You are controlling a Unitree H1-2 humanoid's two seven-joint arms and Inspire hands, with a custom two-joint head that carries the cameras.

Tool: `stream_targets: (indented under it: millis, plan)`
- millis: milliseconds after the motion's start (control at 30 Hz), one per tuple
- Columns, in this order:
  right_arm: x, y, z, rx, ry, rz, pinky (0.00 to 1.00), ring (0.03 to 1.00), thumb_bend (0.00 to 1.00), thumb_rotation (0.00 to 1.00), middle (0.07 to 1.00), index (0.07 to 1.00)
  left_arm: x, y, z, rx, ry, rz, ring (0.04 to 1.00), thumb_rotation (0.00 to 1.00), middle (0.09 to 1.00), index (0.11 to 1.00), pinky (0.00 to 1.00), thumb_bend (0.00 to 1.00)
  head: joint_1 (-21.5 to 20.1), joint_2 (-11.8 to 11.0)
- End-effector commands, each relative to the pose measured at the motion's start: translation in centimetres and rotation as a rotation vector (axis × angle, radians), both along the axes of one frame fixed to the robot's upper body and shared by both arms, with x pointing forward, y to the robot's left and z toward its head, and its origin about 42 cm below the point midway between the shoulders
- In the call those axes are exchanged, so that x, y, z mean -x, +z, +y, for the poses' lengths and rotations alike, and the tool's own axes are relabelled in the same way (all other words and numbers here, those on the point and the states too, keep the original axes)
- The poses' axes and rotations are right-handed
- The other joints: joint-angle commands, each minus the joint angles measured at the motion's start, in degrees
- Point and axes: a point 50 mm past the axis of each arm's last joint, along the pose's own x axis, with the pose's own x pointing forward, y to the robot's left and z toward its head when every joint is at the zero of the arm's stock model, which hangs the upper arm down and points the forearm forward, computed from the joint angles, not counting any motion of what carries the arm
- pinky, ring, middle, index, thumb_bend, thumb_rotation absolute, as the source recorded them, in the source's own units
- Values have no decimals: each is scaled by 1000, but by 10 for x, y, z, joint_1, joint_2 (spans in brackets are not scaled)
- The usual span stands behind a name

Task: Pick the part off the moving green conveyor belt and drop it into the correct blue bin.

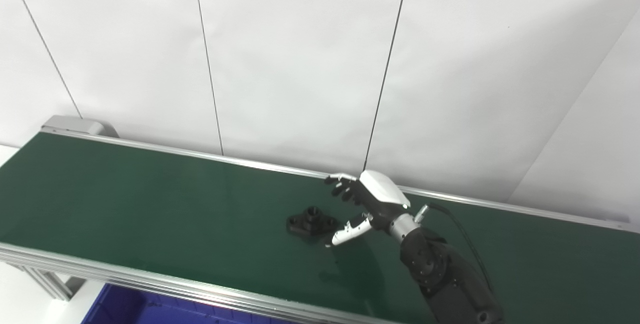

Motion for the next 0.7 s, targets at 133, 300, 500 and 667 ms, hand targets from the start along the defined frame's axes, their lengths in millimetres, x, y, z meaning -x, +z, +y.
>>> stream_targets:
  millis: [133, 300, 500, 667]
  plan:
    - [-16, 26, 9, 20, 11, -77, 629, 735, 880, 217, 768, 837, -6, 10, 0, 41, -6, -51, 863, 485, 899, 912, 779, 955, 1, 2]
    - [-16, 21, 12, 46, 19, -73, 624, 739, 886, 212, 768, 832, -5, 11, 0, 41, -7, -52, 867, 497, 900, 910, 788, 957, 0, 7]
    - [-18, 17, 11, 67, 22, -68, 617, 719, 880, 203, 751, 833, -5, 12, 0, 47, -13, -47, 877, 491, 907, 918, 800, 952, -1, 9]
    - [-17, 8, 8, 102, 33, -69, 620, 717, 873, 186, 755, 824, -5, 12, 0, 43, -7, -58, 875, 505, 905, 917, 800, 959, -2, 13]
